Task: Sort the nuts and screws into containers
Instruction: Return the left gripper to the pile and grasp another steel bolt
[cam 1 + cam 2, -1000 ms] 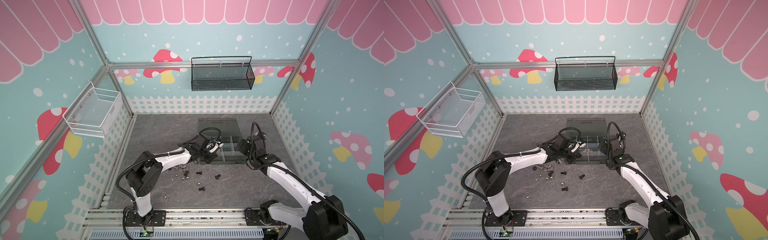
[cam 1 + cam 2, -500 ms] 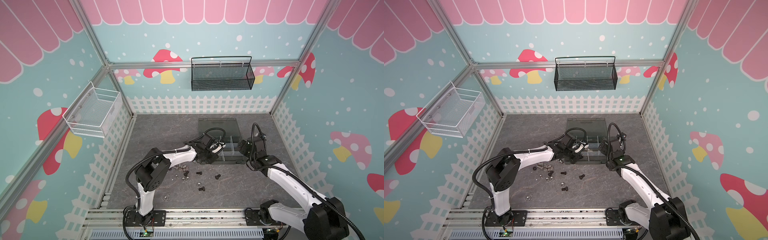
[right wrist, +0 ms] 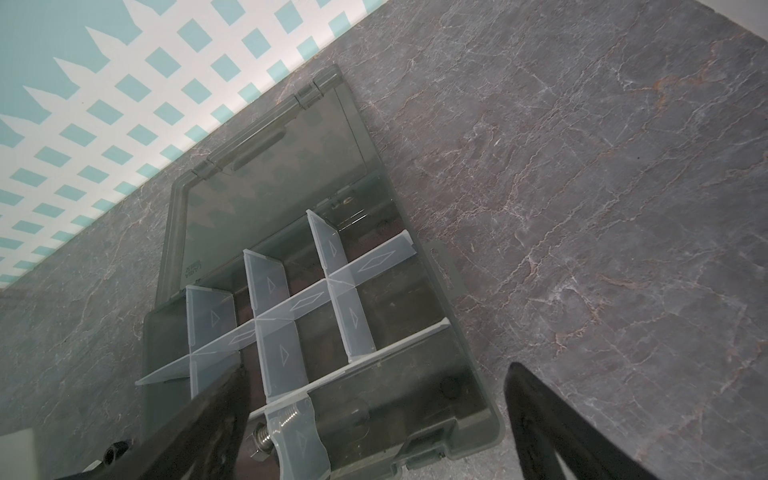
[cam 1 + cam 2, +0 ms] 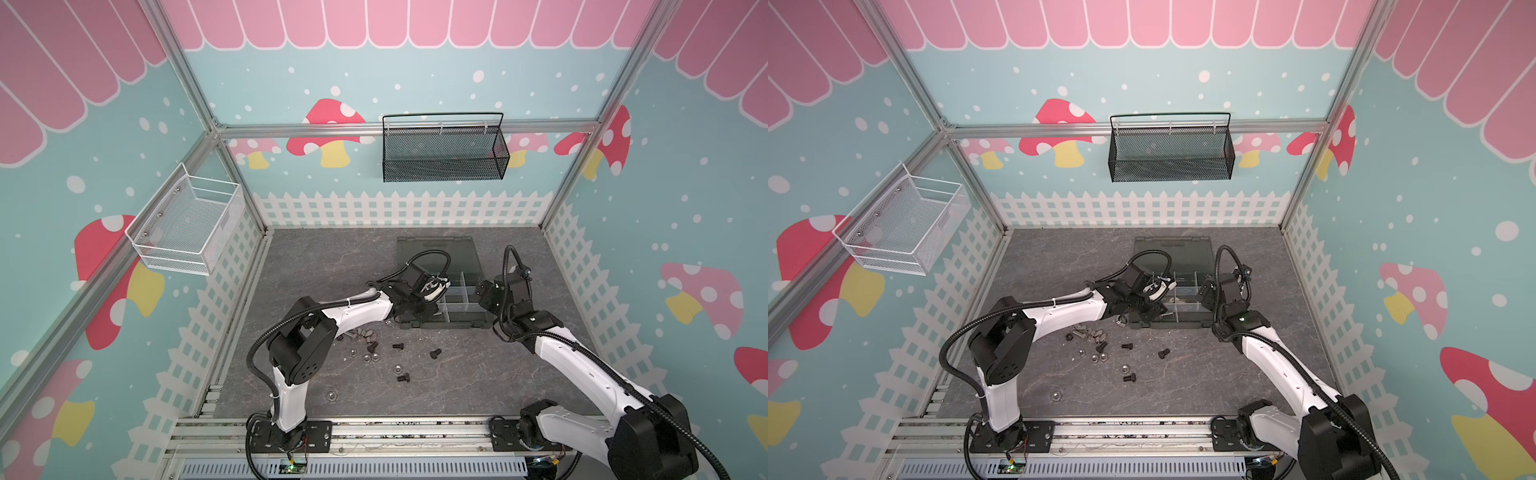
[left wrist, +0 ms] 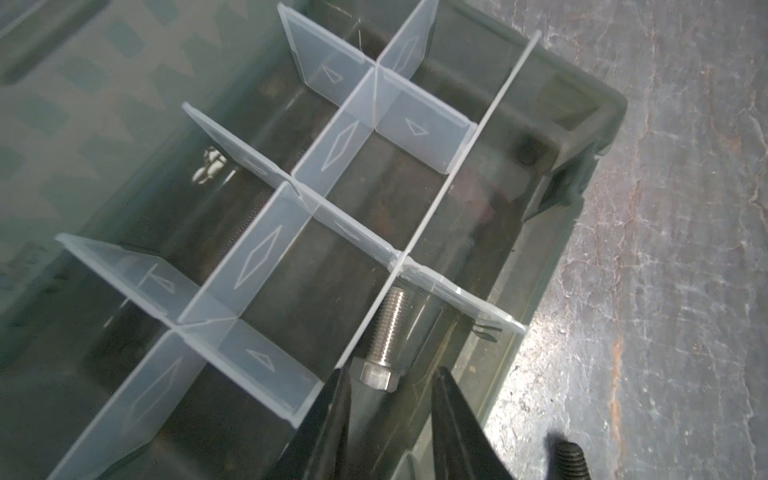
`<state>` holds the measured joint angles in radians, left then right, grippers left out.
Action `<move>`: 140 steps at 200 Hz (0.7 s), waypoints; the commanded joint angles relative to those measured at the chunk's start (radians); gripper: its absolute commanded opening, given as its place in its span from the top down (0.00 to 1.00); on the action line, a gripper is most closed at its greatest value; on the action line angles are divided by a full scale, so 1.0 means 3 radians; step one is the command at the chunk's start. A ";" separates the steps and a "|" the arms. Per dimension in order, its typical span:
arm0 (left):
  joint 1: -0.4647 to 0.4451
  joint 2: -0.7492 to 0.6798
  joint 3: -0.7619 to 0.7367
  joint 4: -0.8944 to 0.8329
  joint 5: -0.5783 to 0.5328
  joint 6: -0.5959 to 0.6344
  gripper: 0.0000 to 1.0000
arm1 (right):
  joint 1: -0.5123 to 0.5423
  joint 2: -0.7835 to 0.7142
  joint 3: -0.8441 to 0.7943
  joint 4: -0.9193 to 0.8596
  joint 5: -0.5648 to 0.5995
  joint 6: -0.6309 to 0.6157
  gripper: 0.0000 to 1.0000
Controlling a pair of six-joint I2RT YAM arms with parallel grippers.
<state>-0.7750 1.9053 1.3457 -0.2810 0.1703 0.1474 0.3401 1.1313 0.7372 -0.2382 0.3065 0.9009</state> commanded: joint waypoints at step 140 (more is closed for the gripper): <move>0.1494 -0.2311 -0.1621 -0.1440 -0.1029 -0.2164 0.70 | -0.0009 0.0054 0.0140 -0.0019 -0.0091 -0.0253 0.03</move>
<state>-0.4038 1.2678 0.9241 -0.6106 -0.1360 -0.3786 0.3401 1.1435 0.7494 -0.2390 0.2867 0.8272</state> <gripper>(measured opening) 0.304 0.966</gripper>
